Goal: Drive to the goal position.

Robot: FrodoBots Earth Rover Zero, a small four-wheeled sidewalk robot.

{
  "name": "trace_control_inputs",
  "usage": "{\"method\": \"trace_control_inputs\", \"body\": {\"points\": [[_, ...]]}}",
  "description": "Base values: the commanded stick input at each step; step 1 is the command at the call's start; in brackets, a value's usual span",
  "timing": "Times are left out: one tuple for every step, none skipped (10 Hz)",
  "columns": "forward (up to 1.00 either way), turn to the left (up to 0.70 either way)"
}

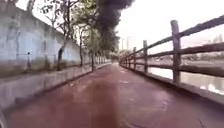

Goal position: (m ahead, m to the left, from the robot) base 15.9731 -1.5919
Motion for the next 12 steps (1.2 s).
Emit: {"method": "trace_control_inputs", "body": {"points": [[1.0,0.0],[1.0,0.0],[1.0,0.0],[1.0,0.0],[1.0,0.0],[1.0,0.0],[1.0,0.0],[1.0,0.0],[1.0,0.0],[1.0,0.0],[1.0,0.0],[1.0,0.0]]}}
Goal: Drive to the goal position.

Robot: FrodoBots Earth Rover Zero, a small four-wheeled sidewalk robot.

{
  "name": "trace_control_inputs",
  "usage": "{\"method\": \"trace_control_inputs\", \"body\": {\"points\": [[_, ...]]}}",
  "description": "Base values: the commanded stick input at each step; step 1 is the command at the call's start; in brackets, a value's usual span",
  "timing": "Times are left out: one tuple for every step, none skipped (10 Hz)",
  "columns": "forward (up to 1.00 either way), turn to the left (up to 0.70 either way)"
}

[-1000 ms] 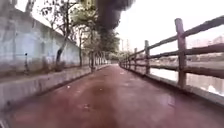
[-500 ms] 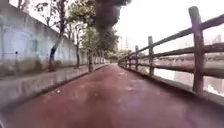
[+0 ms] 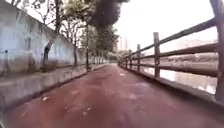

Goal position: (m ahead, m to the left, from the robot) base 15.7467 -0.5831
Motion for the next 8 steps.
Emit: {"method": "trace_control_inputs", "body": {"points": [[1.0,0.0],[1.0,0.0],[1.0,0.0],[1.0,0.0],[1.0,0.0],[1.0,0.0],[1.0,0.0],[1.0,0.0]]}}
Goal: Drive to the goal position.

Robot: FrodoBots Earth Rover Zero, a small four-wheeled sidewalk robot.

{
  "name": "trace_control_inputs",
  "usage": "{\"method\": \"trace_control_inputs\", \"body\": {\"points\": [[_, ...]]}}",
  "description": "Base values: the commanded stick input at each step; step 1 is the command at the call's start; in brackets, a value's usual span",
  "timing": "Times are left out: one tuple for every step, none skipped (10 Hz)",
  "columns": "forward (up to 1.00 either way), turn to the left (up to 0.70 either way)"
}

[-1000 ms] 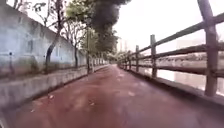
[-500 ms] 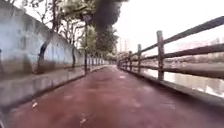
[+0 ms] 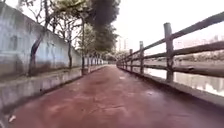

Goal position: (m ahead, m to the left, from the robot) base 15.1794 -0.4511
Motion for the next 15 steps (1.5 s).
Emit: {"method": "trace_control_inputs", "body": {"points": [[1.0,0.02],[1.0,0.13],[1.0,0.21],[1.0,0.11],[1.0,0.0],[1.0,0.0],[1.0,0.0],[1.0,0.0],[1.0,0.02],[1.0,0.04],[1.0,0.25],[1.0,0.3],[1.0,0.16],[1.0,0.0],[1.0,0.0]]}}
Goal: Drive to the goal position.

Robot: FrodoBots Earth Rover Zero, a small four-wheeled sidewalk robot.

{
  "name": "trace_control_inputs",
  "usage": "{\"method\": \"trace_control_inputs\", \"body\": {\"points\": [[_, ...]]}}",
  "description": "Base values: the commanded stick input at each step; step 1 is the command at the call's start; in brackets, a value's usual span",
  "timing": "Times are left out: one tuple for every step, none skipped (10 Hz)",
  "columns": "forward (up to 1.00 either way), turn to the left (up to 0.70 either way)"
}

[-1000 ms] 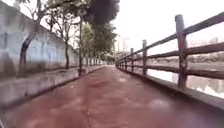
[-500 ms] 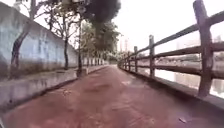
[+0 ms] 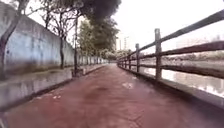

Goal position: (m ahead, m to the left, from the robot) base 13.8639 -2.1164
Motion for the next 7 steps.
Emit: {"method": "trace_control_inputs", "body": {"points": [[1.0,0.0],[1.0,0.0],[1.0,0.0],[1.0,0.0],[1.0,0.06],[1.0,0.29],[1.0,0.36]]}}
